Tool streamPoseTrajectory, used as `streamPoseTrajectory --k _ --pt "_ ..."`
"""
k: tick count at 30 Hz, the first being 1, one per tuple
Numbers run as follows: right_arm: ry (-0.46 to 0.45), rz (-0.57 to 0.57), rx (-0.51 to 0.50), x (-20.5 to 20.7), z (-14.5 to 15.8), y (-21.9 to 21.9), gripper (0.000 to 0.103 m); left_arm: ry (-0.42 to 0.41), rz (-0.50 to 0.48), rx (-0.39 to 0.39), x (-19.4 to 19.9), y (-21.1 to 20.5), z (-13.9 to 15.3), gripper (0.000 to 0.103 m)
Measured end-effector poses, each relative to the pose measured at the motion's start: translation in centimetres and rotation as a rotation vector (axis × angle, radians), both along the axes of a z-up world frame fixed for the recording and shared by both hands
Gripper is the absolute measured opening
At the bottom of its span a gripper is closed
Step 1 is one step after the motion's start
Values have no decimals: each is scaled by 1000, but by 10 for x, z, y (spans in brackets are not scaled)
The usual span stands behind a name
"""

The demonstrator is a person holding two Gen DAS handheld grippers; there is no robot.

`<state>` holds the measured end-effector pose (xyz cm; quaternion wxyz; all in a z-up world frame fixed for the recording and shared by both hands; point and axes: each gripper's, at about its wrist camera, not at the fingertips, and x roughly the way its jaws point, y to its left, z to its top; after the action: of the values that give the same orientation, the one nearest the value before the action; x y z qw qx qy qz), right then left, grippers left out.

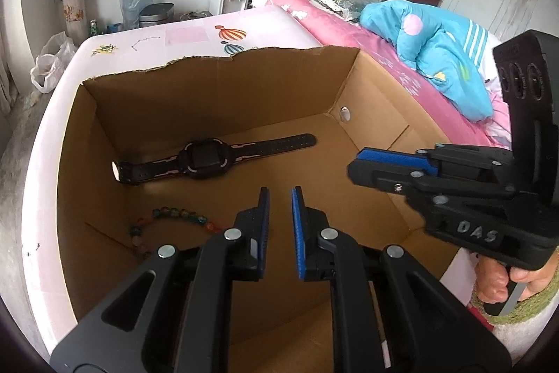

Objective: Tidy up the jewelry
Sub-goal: 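Carry both charms over the box and open both grippers to drop them, then move the left tool to the gold ring while the right approaches the pink bracelet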

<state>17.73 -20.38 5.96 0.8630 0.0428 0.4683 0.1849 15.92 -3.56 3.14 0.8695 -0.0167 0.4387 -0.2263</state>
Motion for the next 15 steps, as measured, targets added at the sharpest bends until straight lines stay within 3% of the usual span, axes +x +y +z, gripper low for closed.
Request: streamPoseTrajectory --k 3,6,15 --pt "-12 -14 15 -3 5 -5 15 7 6 -23 3 3 1 17" --pt "-43 -26 24 -8 13 -11 28 -17 11 -30 1 6 6 21" --pt "-175 -1 50 -52 52 -22 31 -147 -10 -45 -39 26 42 24"
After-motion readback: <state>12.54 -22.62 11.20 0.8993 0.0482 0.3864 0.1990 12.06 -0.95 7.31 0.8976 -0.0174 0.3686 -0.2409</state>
